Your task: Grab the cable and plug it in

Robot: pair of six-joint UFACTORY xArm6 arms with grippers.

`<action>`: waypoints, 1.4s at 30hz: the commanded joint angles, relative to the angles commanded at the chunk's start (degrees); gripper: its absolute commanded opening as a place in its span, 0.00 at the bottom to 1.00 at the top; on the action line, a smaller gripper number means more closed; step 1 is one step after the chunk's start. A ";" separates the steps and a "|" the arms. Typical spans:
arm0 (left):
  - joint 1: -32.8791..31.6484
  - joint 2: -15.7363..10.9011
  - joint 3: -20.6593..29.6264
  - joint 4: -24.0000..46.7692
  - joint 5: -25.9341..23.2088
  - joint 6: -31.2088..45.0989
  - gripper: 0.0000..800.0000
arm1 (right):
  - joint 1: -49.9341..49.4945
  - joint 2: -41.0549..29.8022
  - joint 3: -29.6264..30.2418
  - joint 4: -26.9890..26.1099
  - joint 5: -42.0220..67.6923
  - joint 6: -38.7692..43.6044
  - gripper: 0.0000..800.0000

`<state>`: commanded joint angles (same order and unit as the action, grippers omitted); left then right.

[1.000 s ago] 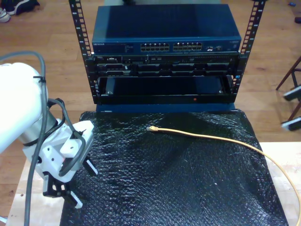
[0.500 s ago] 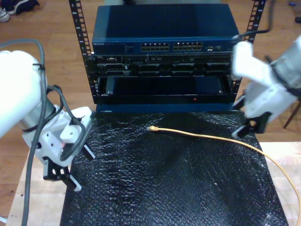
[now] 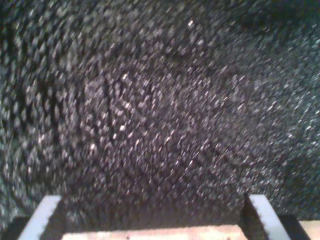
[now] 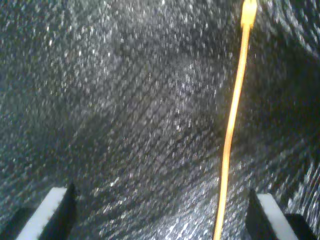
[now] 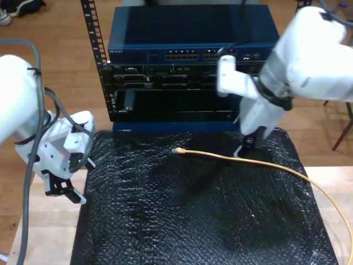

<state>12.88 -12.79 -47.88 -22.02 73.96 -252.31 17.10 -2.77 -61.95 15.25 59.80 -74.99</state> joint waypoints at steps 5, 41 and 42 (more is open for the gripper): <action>0.35 1.14 -0.97 -0.09 -0.62 -0.62 1.00 | 3.87 3.87 -2.99 -2.73 -0.62 3.34 0.99; 0.35 1.76 -0.79 0.00 -0.62 -1.85 1.00 | 12.84 25.14 -18.37 -16.53 -2.90 23.03 0.98; 0.35 1.76 -0.79 -0.09 -0.62 -1.85 1.00 | 12.84 25.41 -18.55 -16.53 -2.90 23.74 0.98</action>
<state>13.23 -11.03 -48.67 -22.11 73.34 -254.15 29.93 22.64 -80.49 -1.27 56.90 -51.25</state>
